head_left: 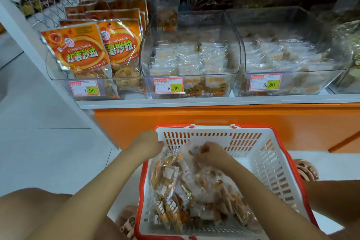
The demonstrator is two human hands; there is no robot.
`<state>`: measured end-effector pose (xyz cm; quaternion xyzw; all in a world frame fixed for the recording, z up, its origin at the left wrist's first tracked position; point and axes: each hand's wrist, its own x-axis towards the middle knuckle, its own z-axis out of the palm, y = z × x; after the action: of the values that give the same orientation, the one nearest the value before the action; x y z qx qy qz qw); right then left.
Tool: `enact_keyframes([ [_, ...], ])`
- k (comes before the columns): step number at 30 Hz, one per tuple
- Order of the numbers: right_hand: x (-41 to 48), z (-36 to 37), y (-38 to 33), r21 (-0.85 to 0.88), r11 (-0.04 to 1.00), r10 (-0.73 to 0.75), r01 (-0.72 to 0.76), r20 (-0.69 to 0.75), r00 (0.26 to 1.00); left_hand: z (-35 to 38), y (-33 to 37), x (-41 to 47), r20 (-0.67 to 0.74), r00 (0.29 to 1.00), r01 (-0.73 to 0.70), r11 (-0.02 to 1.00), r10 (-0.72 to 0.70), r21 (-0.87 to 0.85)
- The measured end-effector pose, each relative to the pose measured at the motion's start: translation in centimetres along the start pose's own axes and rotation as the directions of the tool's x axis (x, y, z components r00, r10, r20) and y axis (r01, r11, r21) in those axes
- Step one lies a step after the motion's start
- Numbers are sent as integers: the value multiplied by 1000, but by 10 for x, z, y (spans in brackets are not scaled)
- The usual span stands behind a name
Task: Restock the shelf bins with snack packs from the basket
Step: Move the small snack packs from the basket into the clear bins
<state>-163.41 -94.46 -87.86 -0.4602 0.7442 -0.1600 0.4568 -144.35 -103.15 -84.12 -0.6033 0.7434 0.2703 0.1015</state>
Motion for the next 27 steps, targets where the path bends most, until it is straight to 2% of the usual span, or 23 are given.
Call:
enact_keyframes([
  [1,-6,-10,-9,-17,996,-91,90,-93,992,-7,9,-5,17,1000,1,984,2,-178],
  [2,-14,-19,-21,-40,979,-204,200,-190,960,-16,20,-12,79,997,19,925,12,-380],
  [3,-22,-26,-31,-88,939,-344,333,-281,896,-26,31,-21,157,987,55,830,40,-555],
  [5,-36,-35,-46,-300,787,-616,539,-408,674,-44,45,-35,238,961,97,638,139,-764],
  [7,-44,-40,-53,-503,638,-770,583,-441,462,-60,53,-45,202,955,60,526,218,-849],
  [8,-46,-43,-55,-560,587,-808,585,-443,388,-67,55,-48,161,955,16,497,251,-868],
  [10,-49,-51,-58,-599,534,-841,597,-451,299,-79,58,-52,62,951,-99,491,302,-865],
  [11,-51,-55,-60,-594,526,-844,609,-450,290,-84,58,-53,12,947,-163,511,322,-844],
  [12,-52,-60,-62,-575,529,-842,623,-445,305,-90,58,-53,-39,941,-225,538,335,-812],
  [14,-58,-73,-69,-485,559,-823,672,-425,378,-103,56,-51,-143,924,-346,618,354,-706],
  [16,-66,-85,-83,-355,630,-766,691,-430,478,-114,54,-49,-209,895,-436,679,393,-591],
  [18,-66,-100,-97,-262,734,-671,627,-421,610,-122,53,-46,-252,864,-503,716,436,-483],
  [20,-59,-113,-108,-254,805,-593,536,-371,715,-128,56,-46,-296,847,-531,694,442,-486],
  [21,-54,-120,-115,-249,815,-579,523,-339,741,-131,58,-46,-322,840,-542,670,436,-507],
  [25,-43,-143,-138,-102,837,-548,538,-154,822,-145,62,-41,-469,799,-594,615,376,-519],
  [27,-39,-151,-149,-68,848,-530,526,-139,836,-151,60,-34,-549,786,-598,577,284,-557],
])
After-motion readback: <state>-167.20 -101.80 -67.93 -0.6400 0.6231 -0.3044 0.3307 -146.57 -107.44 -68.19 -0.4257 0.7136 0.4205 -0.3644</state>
